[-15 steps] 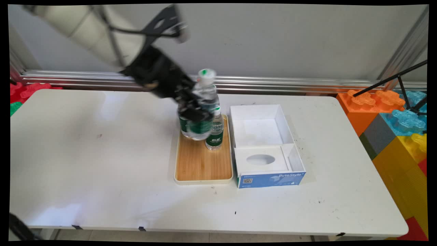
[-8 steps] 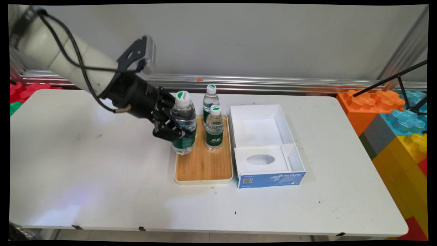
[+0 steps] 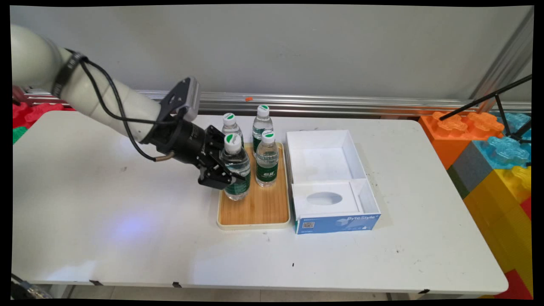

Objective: Place the picked object on the tray

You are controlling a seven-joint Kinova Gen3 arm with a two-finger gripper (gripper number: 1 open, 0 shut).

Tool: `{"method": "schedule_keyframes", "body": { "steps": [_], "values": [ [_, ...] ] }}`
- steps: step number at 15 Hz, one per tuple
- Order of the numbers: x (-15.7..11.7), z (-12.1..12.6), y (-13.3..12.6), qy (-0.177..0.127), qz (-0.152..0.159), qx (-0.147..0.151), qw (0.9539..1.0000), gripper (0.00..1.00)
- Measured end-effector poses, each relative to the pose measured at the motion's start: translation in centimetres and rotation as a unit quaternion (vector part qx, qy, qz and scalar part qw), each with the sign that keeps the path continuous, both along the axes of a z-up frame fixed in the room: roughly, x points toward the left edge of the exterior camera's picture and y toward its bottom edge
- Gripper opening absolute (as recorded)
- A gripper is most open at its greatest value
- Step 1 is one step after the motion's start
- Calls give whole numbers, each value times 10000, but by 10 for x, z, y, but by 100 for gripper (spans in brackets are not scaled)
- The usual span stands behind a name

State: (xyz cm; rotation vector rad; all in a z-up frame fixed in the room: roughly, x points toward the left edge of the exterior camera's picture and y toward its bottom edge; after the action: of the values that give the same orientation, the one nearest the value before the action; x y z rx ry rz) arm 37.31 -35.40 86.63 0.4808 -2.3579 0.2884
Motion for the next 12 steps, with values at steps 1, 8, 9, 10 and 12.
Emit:
{"method": "schedule_keyframes", "body": {
  "steps": [1,8,9,10,12],
  "values": [
    [2,-8,-4,30,-49,-9,10000,0],
    [21,-38,-26,150,-351,-53,9993,0],
    [24,-41,-27,156,-390,-39,9991,0],
    [27,-42,-27,161,-419,-27,9990,0],
    [31,-46,-27,165,-488,1,9987,0]
  ]
}}
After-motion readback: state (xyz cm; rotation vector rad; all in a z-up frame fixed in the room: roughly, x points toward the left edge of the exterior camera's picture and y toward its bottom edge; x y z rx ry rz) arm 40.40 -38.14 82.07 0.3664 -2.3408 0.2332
